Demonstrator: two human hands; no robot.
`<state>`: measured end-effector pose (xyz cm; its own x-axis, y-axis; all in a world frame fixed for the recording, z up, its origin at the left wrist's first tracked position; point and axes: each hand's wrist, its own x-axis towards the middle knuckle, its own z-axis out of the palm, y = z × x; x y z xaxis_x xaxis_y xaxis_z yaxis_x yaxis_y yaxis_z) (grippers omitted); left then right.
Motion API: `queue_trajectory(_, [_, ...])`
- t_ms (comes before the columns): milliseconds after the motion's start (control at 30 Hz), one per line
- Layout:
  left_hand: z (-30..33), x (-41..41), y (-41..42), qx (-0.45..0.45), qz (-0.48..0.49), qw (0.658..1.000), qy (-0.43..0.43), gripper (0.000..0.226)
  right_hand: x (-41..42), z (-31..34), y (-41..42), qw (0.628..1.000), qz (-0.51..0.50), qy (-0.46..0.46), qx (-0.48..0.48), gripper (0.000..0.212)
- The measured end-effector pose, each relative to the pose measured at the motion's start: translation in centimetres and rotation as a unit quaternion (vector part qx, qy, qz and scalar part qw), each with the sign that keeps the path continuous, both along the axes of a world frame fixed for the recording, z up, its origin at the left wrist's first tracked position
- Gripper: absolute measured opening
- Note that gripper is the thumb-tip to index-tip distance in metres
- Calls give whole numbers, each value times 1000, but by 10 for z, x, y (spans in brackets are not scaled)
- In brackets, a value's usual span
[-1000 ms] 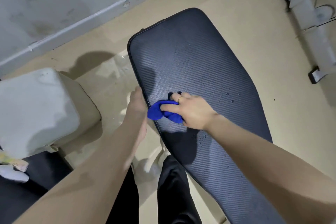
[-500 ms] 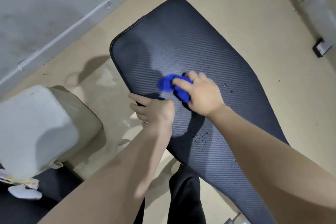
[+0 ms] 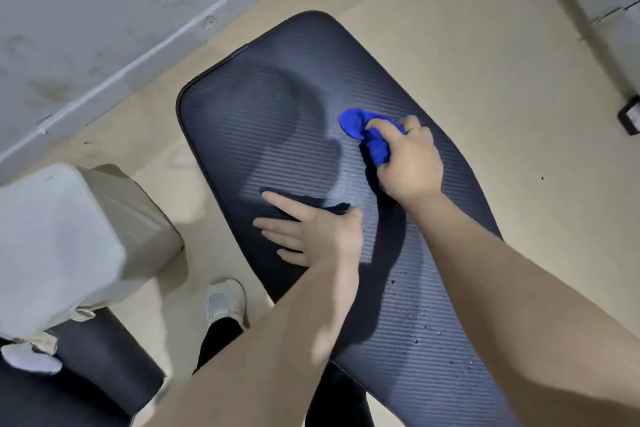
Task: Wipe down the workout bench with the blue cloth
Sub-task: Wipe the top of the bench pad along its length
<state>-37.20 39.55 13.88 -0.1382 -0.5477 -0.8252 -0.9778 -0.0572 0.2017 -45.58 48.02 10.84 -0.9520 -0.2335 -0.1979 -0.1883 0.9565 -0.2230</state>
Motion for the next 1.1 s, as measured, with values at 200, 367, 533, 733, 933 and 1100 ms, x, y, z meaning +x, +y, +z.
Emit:
queue_trajectory(200, [-8, -8, 12, -7, -25, 999, -40, 143, 45, 4, 35, 992, 117, -35, -41, 47])
queue_trajectory(367, [-11, -20, 16, -17, -39, 996, -81, 153, -5, -4, 47, 987, 158, 4, -28, 41])
queue_trajectory(533, [-23, -28, 17, -28, -51, 992, -113, 156, -41, -19, 49, 994, 60, 47, -76, 39])
queue_trajectory(733, [-8, -29, 16, -6, -80, 988, -131, 155, -4, -8, 100, 980, 180, -15, -78, 39])
queue_trajectory(933, [-15, -30, 15, -5, -87, 985, -151, 157, -66, -14, 93, 995, 65, 14, -78, 34])
queue_trajectory(1100, [-9, -31, 15, 1, -94, 984, -151, 157, -2, -1, 72, 984, 133, -82, -86, 42])
